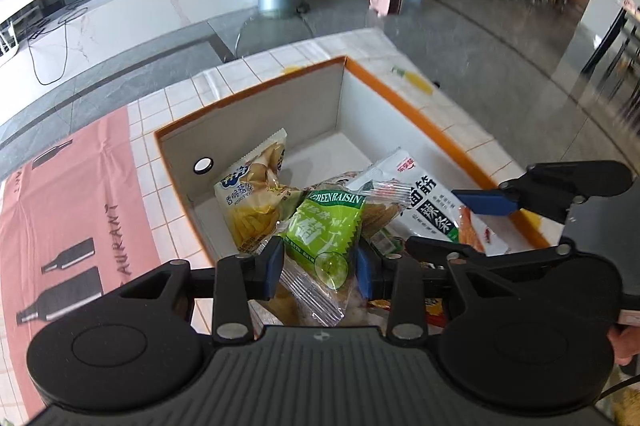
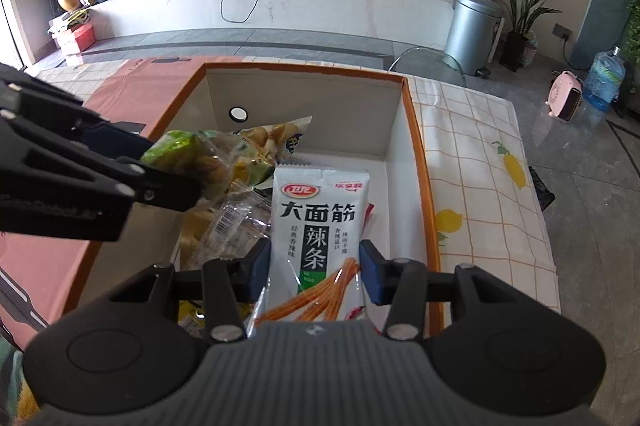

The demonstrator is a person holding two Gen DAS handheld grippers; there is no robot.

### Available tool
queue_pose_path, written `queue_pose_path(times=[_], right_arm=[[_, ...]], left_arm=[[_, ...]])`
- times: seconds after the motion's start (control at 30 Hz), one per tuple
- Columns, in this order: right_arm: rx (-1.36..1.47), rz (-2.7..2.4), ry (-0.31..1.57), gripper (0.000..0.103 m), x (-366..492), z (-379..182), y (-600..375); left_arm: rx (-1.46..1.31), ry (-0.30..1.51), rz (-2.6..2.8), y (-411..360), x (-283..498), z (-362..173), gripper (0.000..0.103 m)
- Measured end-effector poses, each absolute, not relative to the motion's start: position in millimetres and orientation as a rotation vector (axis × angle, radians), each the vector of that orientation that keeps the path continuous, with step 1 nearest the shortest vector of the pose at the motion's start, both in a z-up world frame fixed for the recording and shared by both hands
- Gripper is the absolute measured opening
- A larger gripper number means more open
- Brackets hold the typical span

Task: Organize snacks
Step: 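Lift and carry both packets over the orange box with both tools, then open the left tool to drop the raisin bag while the right releases the spicy-strip packet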

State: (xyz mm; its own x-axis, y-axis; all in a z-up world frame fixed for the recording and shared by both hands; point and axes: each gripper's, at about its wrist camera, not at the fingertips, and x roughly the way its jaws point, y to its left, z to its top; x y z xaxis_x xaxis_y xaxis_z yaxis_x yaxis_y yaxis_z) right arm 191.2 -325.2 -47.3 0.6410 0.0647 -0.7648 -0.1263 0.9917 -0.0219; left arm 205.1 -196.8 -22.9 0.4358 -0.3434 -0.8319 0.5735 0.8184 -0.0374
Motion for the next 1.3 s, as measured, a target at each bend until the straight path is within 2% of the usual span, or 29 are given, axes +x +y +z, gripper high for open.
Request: queue_pose_path(times=[0.97, 1.17, 1.3], right_arm=[[-0.254, 0.194, 0.944, 0.046, 289.5, -79.6, -321.5], [-0.27, 0.213, 0.947, 0.05, 289.5, -78.1, -316.7], [-0.283, 0.21, 0.953, 0.052, 287.4, -75.2, -314.1]], left_arm=[[0.453, 1.026, -0.601, -229.6, 276.2, -56.5, 0.042], [0.453, 1.013, -0.619, -229.2, 276.4, -56.0, 0.045], [0.424, 1.001, -0.632, -224.6, 274.3, -49.1, 0.054]])
